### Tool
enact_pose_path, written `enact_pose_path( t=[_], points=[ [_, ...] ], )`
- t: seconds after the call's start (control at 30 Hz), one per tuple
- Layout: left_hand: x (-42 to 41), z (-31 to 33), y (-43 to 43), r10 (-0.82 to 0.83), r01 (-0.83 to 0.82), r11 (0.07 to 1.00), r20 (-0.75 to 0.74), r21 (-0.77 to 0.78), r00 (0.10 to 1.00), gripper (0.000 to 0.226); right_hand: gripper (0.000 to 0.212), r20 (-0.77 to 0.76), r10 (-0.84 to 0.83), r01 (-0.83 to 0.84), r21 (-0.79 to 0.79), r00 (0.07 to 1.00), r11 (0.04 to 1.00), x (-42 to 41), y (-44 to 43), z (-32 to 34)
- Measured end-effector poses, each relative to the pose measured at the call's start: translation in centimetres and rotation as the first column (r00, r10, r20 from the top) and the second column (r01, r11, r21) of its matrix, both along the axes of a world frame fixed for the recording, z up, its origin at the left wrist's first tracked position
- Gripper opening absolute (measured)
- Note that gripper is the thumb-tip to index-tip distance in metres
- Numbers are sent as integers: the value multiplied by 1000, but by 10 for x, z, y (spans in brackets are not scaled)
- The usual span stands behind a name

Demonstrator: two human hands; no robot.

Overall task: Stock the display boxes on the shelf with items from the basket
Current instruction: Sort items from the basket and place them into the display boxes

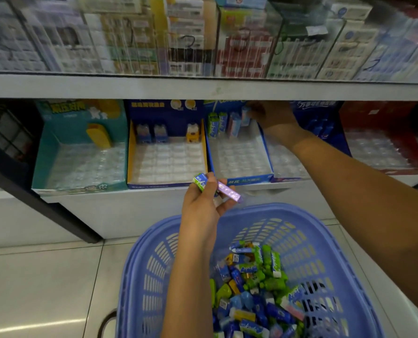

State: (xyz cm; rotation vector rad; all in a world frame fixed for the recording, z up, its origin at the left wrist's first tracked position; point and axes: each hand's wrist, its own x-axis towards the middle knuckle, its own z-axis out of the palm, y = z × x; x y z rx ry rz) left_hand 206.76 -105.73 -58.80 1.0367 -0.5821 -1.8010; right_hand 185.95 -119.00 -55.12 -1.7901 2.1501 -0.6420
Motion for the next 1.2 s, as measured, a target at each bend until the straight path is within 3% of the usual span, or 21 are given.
enact_pose_path(
  t=[0.17, 0.4, 0.53, 0.7, 0.8, 0.9, 0.97, 1.03, 1.07, 1.13, 1.2],
  points=[
    [-1, 1, 1, -50, 48, 997, -28, -52, 998, 10, 39, -18, 30, -28, 94, 999, 995, -10, -6, 2],
    [-2, 0, 1, -53, 51, 998, -46, -48, 998, 14, 29, -169, 23, -25, -6, 985, 1000, -9, -9, -10],
    [-2, -1, 2, -65, 62, 997, -56, -52, 996, 15, 26, -172, 21, -24, -17, 985, 1000, -9, -9, -10],
    [-2, -1, 2, -75, 72, 996, -73, -48, 994, 14, 19, -199, 29, -13, 80, 980, 997, -5, -12, -4],
    [-2, 0, 3, -78, 74, 996, -81, -56, 994, 17, 31, -197, 7, 22, 140, 980, 990, 2, -14, 0],
    [-2, 4, 4, -60, 53, 997, -99, -63, 993, 21, 29, -229, 14, 41, 235, 973, 971, 10, -6, 11],
    [-1, 6, 4, -36, 27, 997, -126, -76, 991, 20, 32, -253, 38, 16, 208, 967, 978, 19, 12, 25],
    [0, 8, 4, -7, -8, 996, -166, -89, 986, 19, 24, -156, 89, -77, 81, 984, 994, 29, 42, 37],
    [0, 9, 4, 9, -27, 996, -197, -89, 980, 19, 21, -7, 134, -134, 69, 991, 989, 33, 62, 39],
    [0, 11, 5, 40, -63, 995, -264, -80, 964, 19, 34, 374, 173, -248, 164, 911, 955, 49, 106, 43],
    [-1, 11, 7, 55, -83, 993, -289, -84, 956, 20, 52, 534, 152, -303, 207, 832, 930, 59, 139, 35]
  ],
)
